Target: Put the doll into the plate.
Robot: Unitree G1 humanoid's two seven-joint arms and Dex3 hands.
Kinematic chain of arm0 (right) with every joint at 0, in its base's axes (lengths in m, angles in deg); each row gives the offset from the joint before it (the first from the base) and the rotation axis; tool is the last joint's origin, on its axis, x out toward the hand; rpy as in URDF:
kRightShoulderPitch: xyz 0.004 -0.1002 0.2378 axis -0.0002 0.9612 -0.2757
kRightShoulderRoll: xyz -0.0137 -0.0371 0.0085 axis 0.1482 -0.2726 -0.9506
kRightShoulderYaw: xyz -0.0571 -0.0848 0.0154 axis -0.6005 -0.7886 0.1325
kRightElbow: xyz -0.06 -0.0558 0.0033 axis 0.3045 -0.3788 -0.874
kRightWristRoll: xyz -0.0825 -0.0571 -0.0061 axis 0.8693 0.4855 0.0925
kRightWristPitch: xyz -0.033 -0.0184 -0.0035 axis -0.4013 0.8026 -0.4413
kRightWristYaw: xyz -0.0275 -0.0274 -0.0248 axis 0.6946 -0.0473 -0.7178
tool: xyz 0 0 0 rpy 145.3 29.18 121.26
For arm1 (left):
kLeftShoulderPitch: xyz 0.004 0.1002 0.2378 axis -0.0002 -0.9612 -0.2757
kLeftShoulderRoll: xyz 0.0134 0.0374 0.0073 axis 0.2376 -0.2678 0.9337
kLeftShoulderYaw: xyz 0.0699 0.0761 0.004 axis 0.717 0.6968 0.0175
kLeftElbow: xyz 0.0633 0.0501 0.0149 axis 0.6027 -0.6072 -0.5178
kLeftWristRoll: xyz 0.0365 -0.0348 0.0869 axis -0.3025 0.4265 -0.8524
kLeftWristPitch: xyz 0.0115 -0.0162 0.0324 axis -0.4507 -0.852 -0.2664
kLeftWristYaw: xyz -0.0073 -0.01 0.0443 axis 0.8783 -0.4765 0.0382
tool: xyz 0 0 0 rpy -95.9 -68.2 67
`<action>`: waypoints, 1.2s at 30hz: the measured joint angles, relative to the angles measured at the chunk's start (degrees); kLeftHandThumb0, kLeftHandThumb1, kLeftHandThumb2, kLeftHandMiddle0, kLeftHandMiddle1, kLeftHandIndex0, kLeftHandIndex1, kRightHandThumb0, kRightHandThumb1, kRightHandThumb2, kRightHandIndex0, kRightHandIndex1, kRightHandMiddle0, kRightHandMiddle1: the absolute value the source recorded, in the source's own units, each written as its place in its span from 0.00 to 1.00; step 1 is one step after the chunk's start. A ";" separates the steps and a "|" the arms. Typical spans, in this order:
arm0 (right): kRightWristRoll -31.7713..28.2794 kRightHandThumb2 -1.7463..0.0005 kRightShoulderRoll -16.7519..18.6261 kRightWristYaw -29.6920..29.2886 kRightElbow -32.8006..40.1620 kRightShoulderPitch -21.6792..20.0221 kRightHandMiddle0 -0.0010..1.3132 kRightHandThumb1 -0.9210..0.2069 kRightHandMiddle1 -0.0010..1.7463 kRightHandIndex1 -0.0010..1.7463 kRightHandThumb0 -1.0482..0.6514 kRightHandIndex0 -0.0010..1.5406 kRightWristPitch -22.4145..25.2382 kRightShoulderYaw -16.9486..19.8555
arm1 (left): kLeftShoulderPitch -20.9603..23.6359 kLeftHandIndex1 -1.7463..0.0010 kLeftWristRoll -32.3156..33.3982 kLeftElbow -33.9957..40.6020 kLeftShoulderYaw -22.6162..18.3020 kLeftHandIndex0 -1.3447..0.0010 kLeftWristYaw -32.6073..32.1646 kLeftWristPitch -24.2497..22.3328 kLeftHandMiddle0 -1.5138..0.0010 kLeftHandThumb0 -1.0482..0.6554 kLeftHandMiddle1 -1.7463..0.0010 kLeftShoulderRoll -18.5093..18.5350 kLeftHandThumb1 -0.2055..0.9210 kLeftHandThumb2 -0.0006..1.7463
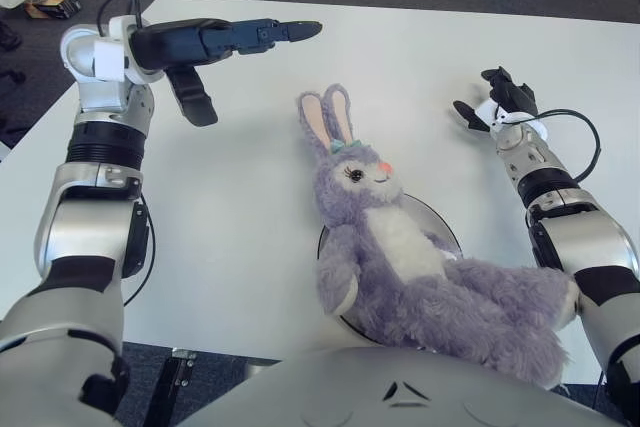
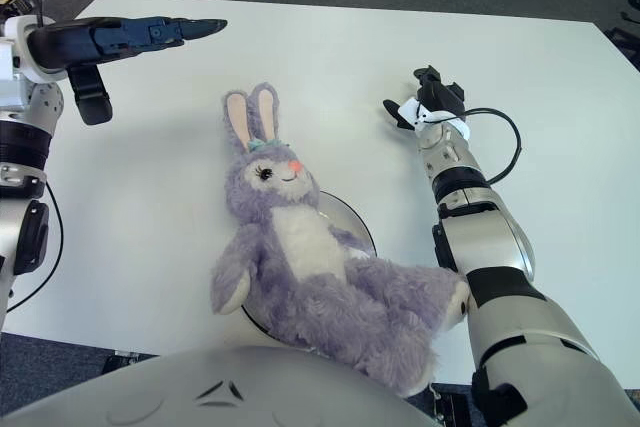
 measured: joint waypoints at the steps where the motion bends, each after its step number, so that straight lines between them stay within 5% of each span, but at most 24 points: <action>1: -0.04 0.57 -0.01 -0.36 0.04 0.07 0.00 0.09 0.44 0.66 0.28 0.04 -0.13 0.20 | -0.04 0.17 -0.47 -0.68 0.00 0.72 -2.04 -0.22 0.53 0.31 0.17 -0.51 0.71 0.55; 3: -0.29 0.55 0.01 -1.04 0.21 0.40 0.00 0.10 0.58 0.71 0.29 0.07 -0.43 0.72 | -0.31 0.07 -1.36 -2.01 0.03 0.69 -6.08 -0.70 0.48 0.35 0.07 -1.68 0.67 0.58; 7: -1.55 0.50 0.20 -2.45 0.96 1.59 0.00 0.13 0.75 0.76 0.30 0.10 -2.16 2.46 | -1.43 0.02 -3.12 -4.91 0.01 0.67 -14.45 -2.01 0.44 0.36 0.02 -4.31 0.65 0.60; 9: -2.70 0.62 0.48 -2.93 1.35 2.14 0.09 0.05 0.90 0.79 0.37 0.12 -3.22 3.60 | -2.13 0.01 -3.74 -6.21 0.00 0.67 -18.27 -2.66 0.43 0.37 0.01 -5.61 0.65 0.60; 12: -5.24 0.68 1.18 -3.51 2.17 3.28 0.13 0.02 0.97 0.81 0.40 0.14 -5.57 6.10 | -3.74 0.00 -5.03 -8.35 -0.09 0.66 -25.15 -4.09 0.42 0.37 0.00 -8.19 0.64 0.61; 20: -18.19 0.63 5.24 -1.64 5.40 7.58 0.18 0.08 1.00 0.88 0.40 0.21 -14.58 16.25 | -8.38 0.00 -8.06 -14.08 -1.14 0.66 -42.44 -9.27 0.41 0.37 0.00 -15.52 0.64 0.61; 22: -22.98 0.58 6.90 0.19 6.85 9.38 0.20 0.17 1.00 0.83 0.53 0.28 -17.54 19.62 | -9.74 0.00 -9.11 -15.62 -1.62 0.66 -46.73 -10.76 0.40 0.37 0.00 -17.30 0.63 0.62; 28: -36.64 0.44 12.83 8.95 13.36 14.96 0.26 0.36 1.00 0.81 0.60 0.39 -24.82 27.75 | -13.52 0.00 -12.90 -18.71 -3.41 0.66 -58.85 -14.66 0.40 0.37 0.00 -21.76 0.64 0.61; 36: -42.62 0.27 15.71 15.33 20.64 18.77 0.37 0.57 1.00 0.82 0.61 0.48 -24.47 31.06 | -14.48 0.00 -16.65 -16.84 -6.62 0.67 -69.41 -15.25 0.39 0.37 0.00 -24.84 0.66 0.60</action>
